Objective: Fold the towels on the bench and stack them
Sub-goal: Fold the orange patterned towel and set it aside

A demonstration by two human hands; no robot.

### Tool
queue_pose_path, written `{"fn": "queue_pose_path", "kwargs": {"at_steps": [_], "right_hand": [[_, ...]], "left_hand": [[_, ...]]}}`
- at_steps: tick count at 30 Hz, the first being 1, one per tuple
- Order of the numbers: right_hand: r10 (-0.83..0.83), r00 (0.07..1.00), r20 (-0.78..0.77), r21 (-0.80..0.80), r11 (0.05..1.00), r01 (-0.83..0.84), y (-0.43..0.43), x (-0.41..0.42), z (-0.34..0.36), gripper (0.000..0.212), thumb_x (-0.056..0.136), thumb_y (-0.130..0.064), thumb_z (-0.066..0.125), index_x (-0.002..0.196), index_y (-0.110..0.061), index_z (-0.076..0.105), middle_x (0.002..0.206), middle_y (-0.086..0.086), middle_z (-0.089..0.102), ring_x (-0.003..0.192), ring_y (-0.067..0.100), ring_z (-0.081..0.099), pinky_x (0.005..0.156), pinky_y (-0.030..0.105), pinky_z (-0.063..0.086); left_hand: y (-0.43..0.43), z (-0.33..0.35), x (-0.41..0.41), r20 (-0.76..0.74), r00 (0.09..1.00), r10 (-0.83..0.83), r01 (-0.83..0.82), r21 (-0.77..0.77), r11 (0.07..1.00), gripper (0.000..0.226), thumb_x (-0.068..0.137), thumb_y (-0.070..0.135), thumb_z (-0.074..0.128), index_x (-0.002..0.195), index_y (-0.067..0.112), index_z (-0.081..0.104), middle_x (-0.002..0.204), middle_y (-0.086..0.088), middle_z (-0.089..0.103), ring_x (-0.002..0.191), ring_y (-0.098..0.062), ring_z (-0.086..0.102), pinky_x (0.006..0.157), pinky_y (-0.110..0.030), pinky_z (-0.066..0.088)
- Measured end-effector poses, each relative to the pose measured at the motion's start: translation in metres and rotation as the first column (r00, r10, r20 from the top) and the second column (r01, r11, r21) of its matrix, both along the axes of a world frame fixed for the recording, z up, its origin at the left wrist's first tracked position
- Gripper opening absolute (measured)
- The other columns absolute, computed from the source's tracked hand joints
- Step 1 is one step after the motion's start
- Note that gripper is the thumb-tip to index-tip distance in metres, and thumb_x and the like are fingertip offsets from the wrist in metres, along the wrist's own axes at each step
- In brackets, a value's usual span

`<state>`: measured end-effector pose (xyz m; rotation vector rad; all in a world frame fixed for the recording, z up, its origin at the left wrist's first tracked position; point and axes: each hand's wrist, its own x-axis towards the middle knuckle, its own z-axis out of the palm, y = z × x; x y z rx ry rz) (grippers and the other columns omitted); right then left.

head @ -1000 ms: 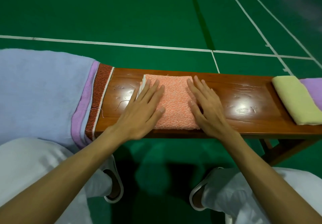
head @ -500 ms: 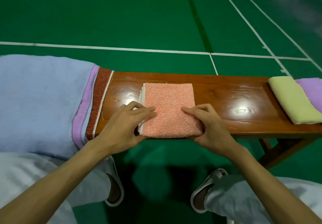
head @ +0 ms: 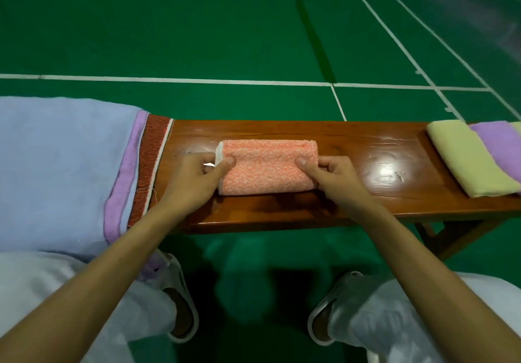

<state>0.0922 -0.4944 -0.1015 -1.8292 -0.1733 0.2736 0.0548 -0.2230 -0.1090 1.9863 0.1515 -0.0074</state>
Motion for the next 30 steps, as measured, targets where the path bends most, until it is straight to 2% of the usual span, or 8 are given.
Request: {"fn": "queue_pose_path", "kwargs": {"at_steps": [5,9,14,17,20,25,28,30], "right_hand": [[-0.317,0.933,-0.169,-0.161,0.943,0.291,0.013,0.019,0.000,0.041,0.089,-0.036,0.078,0.062,-0.010,0.062,0.047,-0.009,0.048,0.037,0.004,0.042,0.040,0.020,0.030],[-0.447,0.894,-0.017,-0.251,0.868,0.429,0.026,0.025,-0.007,0.054,0.083,-0.036,0.080,0.045,-0.020,0.046,0.046,-0.005,0.043,0.047,0.017,0.041,0.050,0.030,0.029],[-0.381,0.922,0.066,-0.325,0.865,0.381,0.028,0.024,-0.007,0.050,0.083,-0.039,0.077,0.045,-0.014,0.057,0.042,-0.003,0.048,0.038,0.017,0.043,0.049,0.033,0.036],[-0.322,0.943,0.077,-0.387,0.863,0.326,0.030,0.020,-0.002,0.046,0.081,-0.043,0.077,0.061,-0.003,0.072,0.056,0.008,0.067,0.050,0.029,0.062,0.050,0.042,0.048],[-0.310,0.948,0.068,-0.458,0.835,0.306,0.026,0.018,0.006,0.045,0.078,-0.052,0.079,0.072,-0.007,0.075,0.068,0.009,0.074,0.065,0.030,0.071,0.063,0.045,0.058],[-0.123,0.777,0.617,-0.457,0.748,0.481,0.023,0.008,0.018,0.060,0.091,-0.062,0.059,0.133,-0.020,0.058,0.123,0.000,0.065,0.102,0.016,0.065,0.087,0.037,0.054],[0.291,0.793,0.535,-0.697,0.682,0.219,0.044,0.004,0.005,0.063,0.104,-0.056,0.027,0.158,-0.025,0.036,0.168,0.004,0.026,0.153,0.023,0.024,0.120,0.042,0.027],[0.367,0.853,0.371,-0.809,0.578,0.103,0.053,0.003,-0.012,0.067,0.103,-0.055,0.010,0.163,-0.027,0.022,0.173,-0.001,0.004,0.159,0.023,-0.001,0.127,0.054,0.013]], "left_hand": [[-0.017,0.006,0.012,-0.209,0.959,0.189,-0.188,0.026,0.982,0.046,0.102,0.045,0.060,0.090,0.003,0.072,0.075,-0.017,0.074,0.056,-0.037,0.071,0.059,-0.049,0.063],[-0.029,0.008,0.009,-0.043,0.959,0.281,-0.264,0.231,0.937,0.046,0.100,0.040,0.062,0.076,0.002,0.068,0.066,-0.012,0.071,0.049,-0.023,0.068,0.058,-0.051,0.059],[-0.036,-0.001,-0.003,0.451,0.884,-0.122,-0.293,0.739,0.607,0.046,0.107,0.040,0.049,0.143,0.012,0.050,0.139,-0.014,0.056,0.129,-0.030,0.048,0.100,-0.046,0.044],[-0.046,-0.011,-0.002,0.256,0.874,-0.412,-0.025,0.873,0.488,0.058,0.111,0.050,0.023,0.163,0.027,0.022,0.171,-0.007,0.019,0.159,-0.027,0.010,0.126,-0.051,0.016],[-0.050,-0.023,-0.001,0.091,0.911,-0.402,0.108,0.889,0.445,0.060,0.108,0.054,0.004,0.164,0.033,0.012,0.171,-0.003,0.016,0.159,-0.027,0.006,0.128,-0.053,0.012],[-0.050,-0.026,0.003,0.085,0.920,-0.383,0.108,0.884,0.454,0.059,0.109,0.054,0.005,0.164,0.035,0.008,0.172,0.000,0.011,0.159,-0.026,0.002,0.128,-0.052,0.007],[-0.049,-0.027,0.001,0.094,0.915,-0.393,0.116,0.871,0.477,0.058,0.110,0.051,0.008,0.164,0.031,0.014,0.172,0.001,0.013,0.160,-0.024,0.003,0.128,-0.053,0.007],[-0.048,-0.026,0.000,0.082,0.932,-0.354,0.126,0.841,0.527,0.060,0.109,0.048,0.008,0.164,0.028,0.017,0.171,0.004,0.013,0.160,-0.020,0.002,0.127,-0.056,0.001]]}}
